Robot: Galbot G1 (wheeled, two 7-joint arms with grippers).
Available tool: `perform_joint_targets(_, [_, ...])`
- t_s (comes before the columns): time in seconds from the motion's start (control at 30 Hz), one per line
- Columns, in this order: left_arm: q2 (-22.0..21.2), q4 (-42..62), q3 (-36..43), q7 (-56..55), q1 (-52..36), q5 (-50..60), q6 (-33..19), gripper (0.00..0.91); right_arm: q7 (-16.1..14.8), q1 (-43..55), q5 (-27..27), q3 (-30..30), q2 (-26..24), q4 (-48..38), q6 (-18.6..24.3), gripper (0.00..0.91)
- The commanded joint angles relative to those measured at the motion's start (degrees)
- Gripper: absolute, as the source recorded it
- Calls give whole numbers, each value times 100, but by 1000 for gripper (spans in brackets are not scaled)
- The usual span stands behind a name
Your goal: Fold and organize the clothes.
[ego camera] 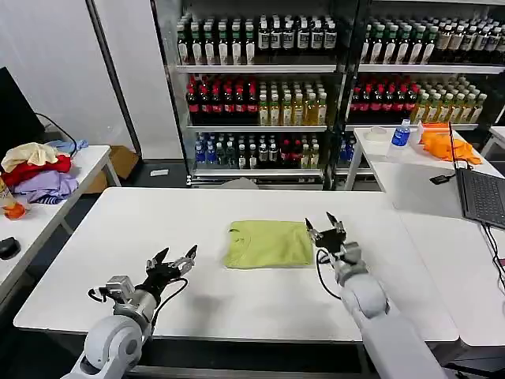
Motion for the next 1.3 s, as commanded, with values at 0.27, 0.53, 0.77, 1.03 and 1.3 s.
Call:
perform_joint_targets(0.27, [34,-339,160,16,-32,499,-58,907,233,-2675,-4,1463,-30,2279,717,907])
perform_joint_targets(0.53, [46,-465,132,22,29,572,-30,907,224,-2669,413,1566,-65,2483,254,907])
perform_joint_targets(0.77, [60,-587,78,-2,162,661,-86,907,254,-2709,309,1642,-33,2580,249,907])
perform_joint_targets(1.03, [101,-669,42,8,166,619,-121,907,230,-2684,50,1577,17,2593,239,907])
perform_joint_targets(1.3, [110,-666,29,7,195,599,-158,907,266,-2737,-9,1588,84,2650,219,907])
